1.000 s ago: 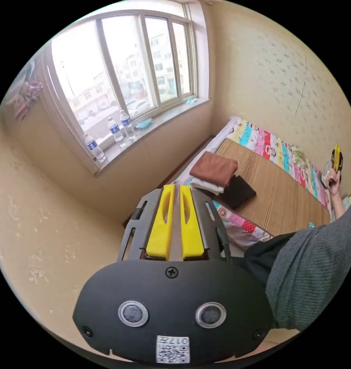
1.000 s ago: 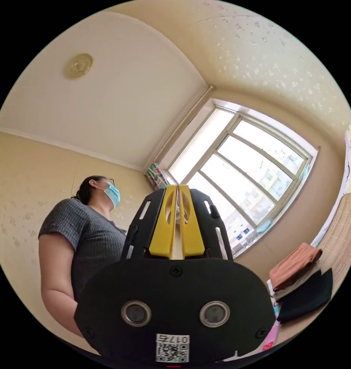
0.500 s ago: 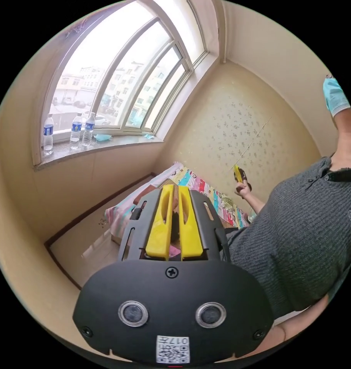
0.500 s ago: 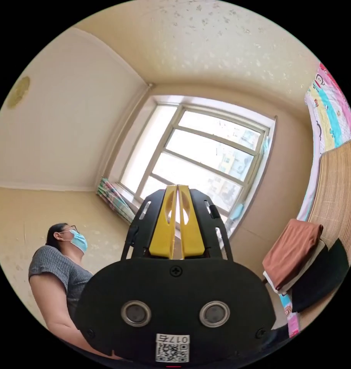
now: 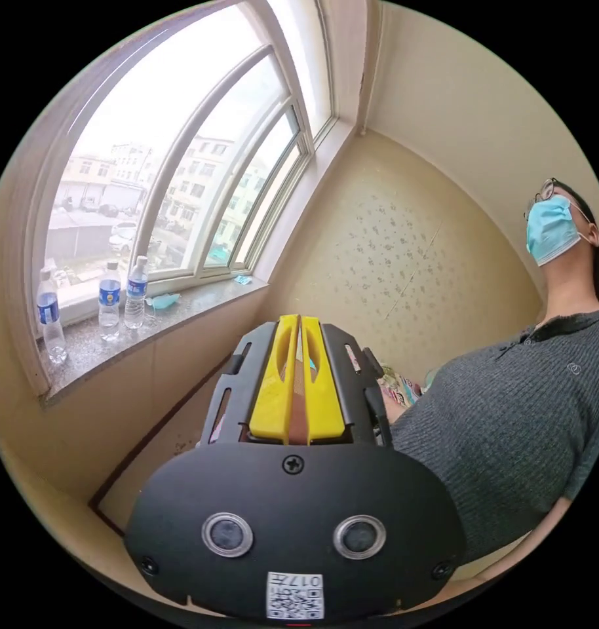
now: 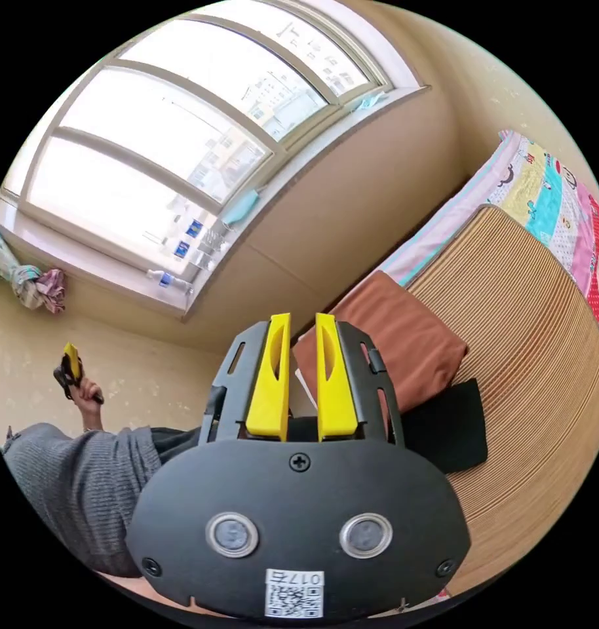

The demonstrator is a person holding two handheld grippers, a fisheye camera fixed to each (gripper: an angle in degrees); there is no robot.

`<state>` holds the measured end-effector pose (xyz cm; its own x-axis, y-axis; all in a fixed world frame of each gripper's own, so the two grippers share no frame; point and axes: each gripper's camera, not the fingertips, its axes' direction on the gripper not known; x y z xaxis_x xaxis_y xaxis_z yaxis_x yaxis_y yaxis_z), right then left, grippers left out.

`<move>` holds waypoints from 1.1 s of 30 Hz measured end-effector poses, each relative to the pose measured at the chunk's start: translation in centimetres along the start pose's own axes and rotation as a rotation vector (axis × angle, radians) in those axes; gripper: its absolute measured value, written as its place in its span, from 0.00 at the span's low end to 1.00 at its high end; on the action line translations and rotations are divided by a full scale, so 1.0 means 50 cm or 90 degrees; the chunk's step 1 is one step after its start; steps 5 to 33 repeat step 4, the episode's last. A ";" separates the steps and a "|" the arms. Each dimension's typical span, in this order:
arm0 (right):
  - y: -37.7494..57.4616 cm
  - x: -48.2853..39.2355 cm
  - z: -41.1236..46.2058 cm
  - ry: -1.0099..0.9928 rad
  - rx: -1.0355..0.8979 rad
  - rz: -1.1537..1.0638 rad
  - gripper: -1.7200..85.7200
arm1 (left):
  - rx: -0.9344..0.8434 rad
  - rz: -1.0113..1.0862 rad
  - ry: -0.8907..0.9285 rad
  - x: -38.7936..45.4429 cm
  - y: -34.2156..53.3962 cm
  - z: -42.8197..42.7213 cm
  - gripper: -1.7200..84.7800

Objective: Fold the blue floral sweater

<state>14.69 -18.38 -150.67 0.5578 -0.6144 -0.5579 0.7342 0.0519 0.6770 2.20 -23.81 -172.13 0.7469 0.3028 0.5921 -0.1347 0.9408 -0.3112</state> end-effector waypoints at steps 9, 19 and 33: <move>0.056 0.143 0.226 0.082 -0.135 0.085 0.18 | -0.036 -0.021 0.030 -0.069 -0.158 0.079 0.01; 0.056 0.143 0.226 0.082 -0.135 0.085 0.18 | -0.036 -0.021 0.030 -0.069 -0.158 0.079 0.01; 0.056 0.143 0.226 0.082 -0.135 0.085 0.18 | -0.036 -0.021 0.030 -0.069 -0.158 0.079 0.01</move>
